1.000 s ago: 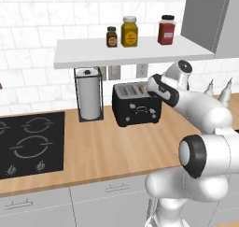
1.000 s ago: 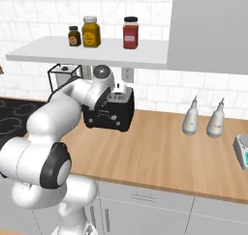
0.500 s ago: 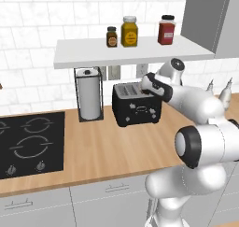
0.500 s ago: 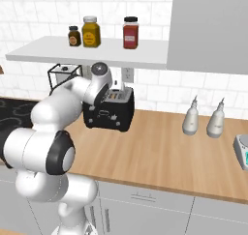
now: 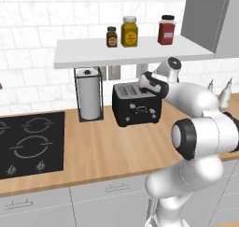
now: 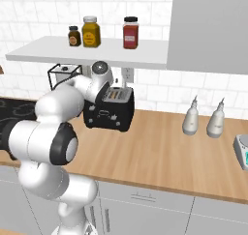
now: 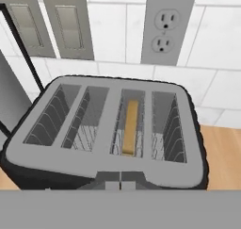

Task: Start the toaster. Once the lever pops up, take the bread to the plate on the dining counter.

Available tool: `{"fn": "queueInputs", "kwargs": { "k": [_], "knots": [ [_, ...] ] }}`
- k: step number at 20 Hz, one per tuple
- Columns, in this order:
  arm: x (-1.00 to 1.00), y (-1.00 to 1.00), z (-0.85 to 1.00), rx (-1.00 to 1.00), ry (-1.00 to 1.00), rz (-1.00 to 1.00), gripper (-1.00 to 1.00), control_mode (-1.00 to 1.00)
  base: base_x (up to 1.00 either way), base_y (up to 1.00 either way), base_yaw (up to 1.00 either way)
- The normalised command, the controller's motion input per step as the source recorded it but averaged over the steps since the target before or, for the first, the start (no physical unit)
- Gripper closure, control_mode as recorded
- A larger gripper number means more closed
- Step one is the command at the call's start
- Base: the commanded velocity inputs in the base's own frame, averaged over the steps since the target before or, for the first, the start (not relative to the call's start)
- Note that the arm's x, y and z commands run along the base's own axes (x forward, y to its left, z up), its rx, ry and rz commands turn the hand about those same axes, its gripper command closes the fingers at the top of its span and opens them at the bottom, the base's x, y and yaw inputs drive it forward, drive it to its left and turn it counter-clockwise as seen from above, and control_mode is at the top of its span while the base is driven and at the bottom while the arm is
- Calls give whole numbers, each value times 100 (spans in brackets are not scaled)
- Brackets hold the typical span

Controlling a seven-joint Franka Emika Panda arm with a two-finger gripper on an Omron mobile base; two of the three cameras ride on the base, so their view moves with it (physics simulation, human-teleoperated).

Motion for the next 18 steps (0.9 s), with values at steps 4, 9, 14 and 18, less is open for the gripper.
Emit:
{"fn": "queueInputs", "kwargs": {
  "k": [4,9,14,18],
  "knots": [
    [18,0,-3,0,-5,-1,100,-100,0,0,0],
    [9,0,-7,0,-5,0,100,-100,0,0,0],
    [7,0,-6,0,-2,0,-100,-100,0,0,0],
    [6,0,-7,0,0,0,-100,-100,0,0,0]
  ]
}}
